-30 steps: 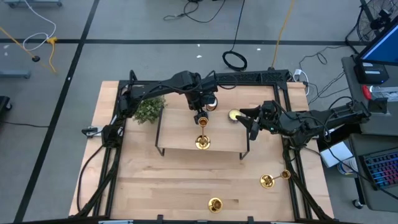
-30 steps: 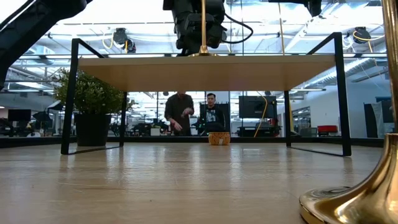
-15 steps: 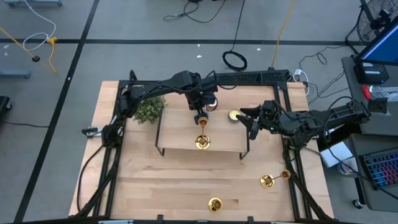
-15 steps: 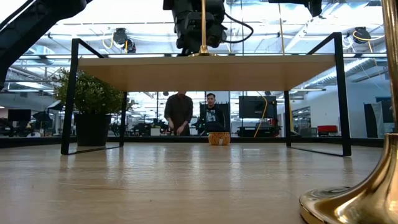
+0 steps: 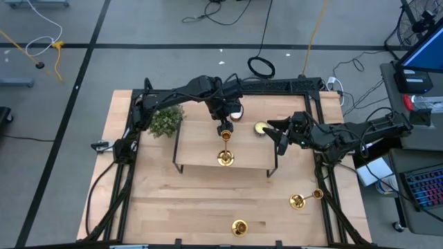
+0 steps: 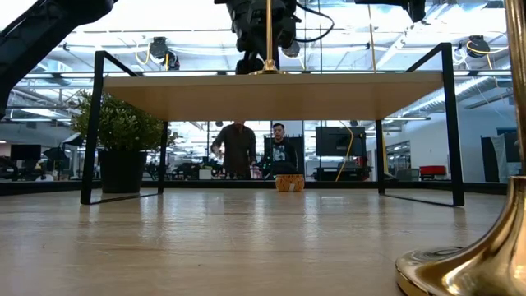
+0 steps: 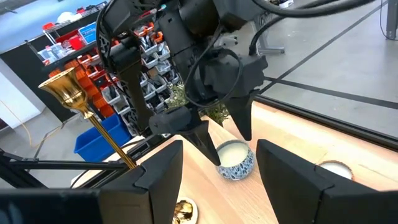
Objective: Pick & Place candle stick holders
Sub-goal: Put the bottom scented candle on the shelf
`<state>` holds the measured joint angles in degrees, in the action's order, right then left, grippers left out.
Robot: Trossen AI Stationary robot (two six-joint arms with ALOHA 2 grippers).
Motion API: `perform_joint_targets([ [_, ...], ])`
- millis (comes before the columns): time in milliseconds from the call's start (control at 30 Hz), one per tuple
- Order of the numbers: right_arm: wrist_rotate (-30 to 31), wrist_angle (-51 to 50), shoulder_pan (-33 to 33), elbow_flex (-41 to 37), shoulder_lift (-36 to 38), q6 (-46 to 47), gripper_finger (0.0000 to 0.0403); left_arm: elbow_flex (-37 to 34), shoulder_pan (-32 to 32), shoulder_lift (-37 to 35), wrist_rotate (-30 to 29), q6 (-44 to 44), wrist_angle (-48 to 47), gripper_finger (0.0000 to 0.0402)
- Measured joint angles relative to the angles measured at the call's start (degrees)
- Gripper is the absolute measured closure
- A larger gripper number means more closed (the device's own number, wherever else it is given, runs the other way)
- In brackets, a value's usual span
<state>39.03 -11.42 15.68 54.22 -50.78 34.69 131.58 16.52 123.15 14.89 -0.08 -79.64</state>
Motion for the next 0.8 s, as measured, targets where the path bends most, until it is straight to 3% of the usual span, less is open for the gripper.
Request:
perform_joint_targets([
  [233, 0.0, 0.0, 0.0, 0.0, 0.0, 0.0, 0.0203, 2.0, 0.7, 0.0, -2.5, -0.3, 0.1, 0.0072],
  [467, 0.0, 0.0, 0.0, 0.0, 0.0, 0.9, 0.0203, 3.4, 4.2, -3.1, -9.7, -0.4, -1.4, 0.0113],
  [533, 0.0, 0.0, 0.0, 0.0, 0.0, 1.3, 0.0203, 3.5, 5.6, -4.6, -11.1, -1.6, -2.6, 0.0136],
  [633, 0.0, 0.0, 0.0, 0.0, 0.0, 2.1, 0.0203, 3.5, 7.8, -6.4, -8.2, -3.5, -6.0, 0.0186],
  [800, -0.1, 0.0, 0.0, 0.0, 0.0, 2.7, 0.0203, 3.5, 8.6, -7.3, -7.3, -3.3, -10.7, 0.0309],
])
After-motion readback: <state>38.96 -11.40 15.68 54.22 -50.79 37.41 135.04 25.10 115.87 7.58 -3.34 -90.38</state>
